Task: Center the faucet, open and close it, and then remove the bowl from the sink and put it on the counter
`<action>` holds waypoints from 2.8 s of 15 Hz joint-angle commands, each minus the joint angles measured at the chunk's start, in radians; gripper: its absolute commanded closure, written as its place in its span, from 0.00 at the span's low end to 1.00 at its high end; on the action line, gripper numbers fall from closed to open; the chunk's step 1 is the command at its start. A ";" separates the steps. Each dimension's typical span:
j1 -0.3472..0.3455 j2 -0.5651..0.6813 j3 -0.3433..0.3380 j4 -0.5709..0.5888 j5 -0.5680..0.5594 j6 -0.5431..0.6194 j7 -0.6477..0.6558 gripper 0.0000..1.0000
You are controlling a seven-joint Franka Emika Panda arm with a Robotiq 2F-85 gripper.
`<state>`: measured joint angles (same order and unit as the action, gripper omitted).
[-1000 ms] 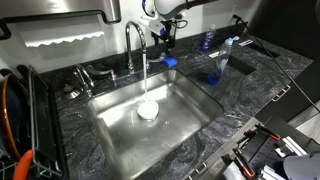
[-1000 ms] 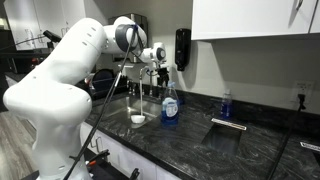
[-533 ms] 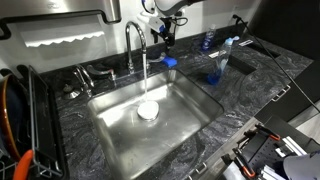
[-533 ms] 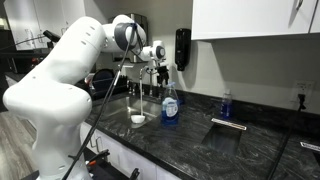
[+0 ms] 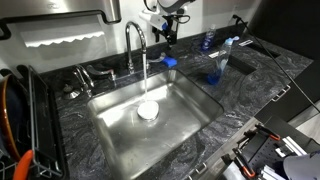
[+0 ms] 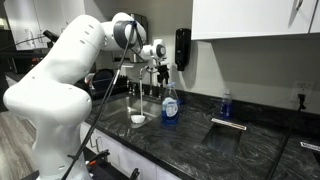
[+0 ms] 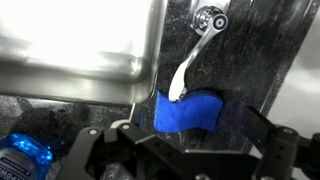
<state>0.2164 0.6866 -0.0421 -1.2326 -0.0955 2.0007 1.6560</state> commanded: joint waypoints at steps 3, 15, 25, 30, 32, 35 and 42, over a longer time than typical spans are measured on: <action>-0.032 0.001 0.025 -0.007 0.062 -0.190 -0.112 0.00; -0.025 0.097 0.010 0.068 0.073 -0.325 -0.089 0.00; -0.018 0.115 -0.014 0.041 0.053 0.070 0.062 0.00; -0.012 0.128 -0.023 0.027 0.041 0.168 0.079 0.00; -0.021 0.118 -0.009 0.024 0.057 0.137 0.053 0.00; -0.027 0.091 -0.002 0.023 0.064 0.066 0.027 0.00; -0.036 0.023 0.009 0.011 0.069 -0.015 -0.042 0.00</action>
<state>0.1961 0.7578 -0.0494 -1.1951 -0.0444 2.0244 1.6741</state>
